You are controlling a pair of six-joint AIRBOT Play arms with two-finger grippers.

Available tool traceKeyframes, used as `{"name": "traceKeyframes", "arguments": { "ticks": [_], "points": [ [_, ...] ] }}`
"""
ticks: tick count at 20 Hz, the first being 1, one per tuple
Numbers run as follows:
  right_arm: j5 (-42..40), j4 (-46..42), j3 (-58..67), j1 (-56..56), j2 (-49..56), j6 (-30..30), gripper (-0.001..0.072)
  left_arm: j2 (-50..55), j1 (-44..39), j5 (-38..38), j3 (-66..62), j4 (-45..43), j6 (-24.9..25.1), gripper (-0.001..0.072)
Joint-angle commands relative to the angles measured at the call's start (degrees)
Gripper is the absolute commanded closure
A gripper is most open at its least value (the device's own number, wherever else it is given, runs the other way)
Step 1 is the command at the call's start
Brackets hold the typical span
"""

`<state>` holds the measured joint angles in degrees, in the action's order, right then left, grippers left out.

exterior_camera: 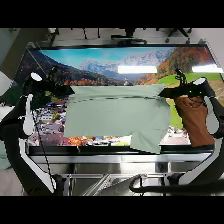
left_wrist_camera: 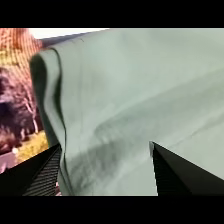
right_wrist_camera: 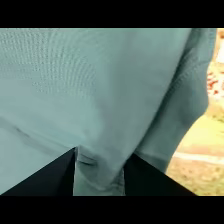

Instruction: Fold the shirts.

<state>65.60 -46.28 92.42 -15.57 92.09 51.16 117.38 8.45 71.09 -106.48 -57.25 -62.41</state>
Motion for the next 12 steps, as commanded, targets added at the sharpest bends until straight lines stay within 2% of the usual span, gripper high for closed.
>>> {"name": "traceKeyframes", "arguments": {
  "ticks": [1,2,3,5,6,8,12],
  "points": [
    [4.9,-2.9,0.3,0.1,-5.2,5.5,0.0334,-2.5,0.9,8.0,-0.1,-0.3,-4.4,0.0111],
    [6.2,-6.4,0.3,-0.3,-7.9,9.5,0.0219,-4.0,1.9,10.8,-0.1,-0.3,-6.0,0.0111],
    [8.2,-9.9,0.3,-1.1,-10.6,12.3,0.0187,-5.6,3.3,14.2,0.0,-0.2,-7.5,0.0111],
    [14.5,-14.4,-0.6,-3.4,-16.1,16.5,0.0204,-10.1,6.7,20.3,2.6,-0.2,-9.8,0.0112],
    [17.4,-14.9,-2.7,-4.6,-18.8,17.3,0.0269,-13.4,8.5,21.4,6.6,-0.2,-10.3,0.0111],
    [18.6,-16.2,-11.1,-6.9,-25.4,18.8,0.0281,-21.0,11.7,20.1,18.4,-0.3,-10.0,0.0112],
    [17.1,-16.1,-34.9,-15.0,-39.6,20.9,0.028,-33.9,16.6,12.8,46.8,-0.1,-7.0,0.0111]
  ]
}}
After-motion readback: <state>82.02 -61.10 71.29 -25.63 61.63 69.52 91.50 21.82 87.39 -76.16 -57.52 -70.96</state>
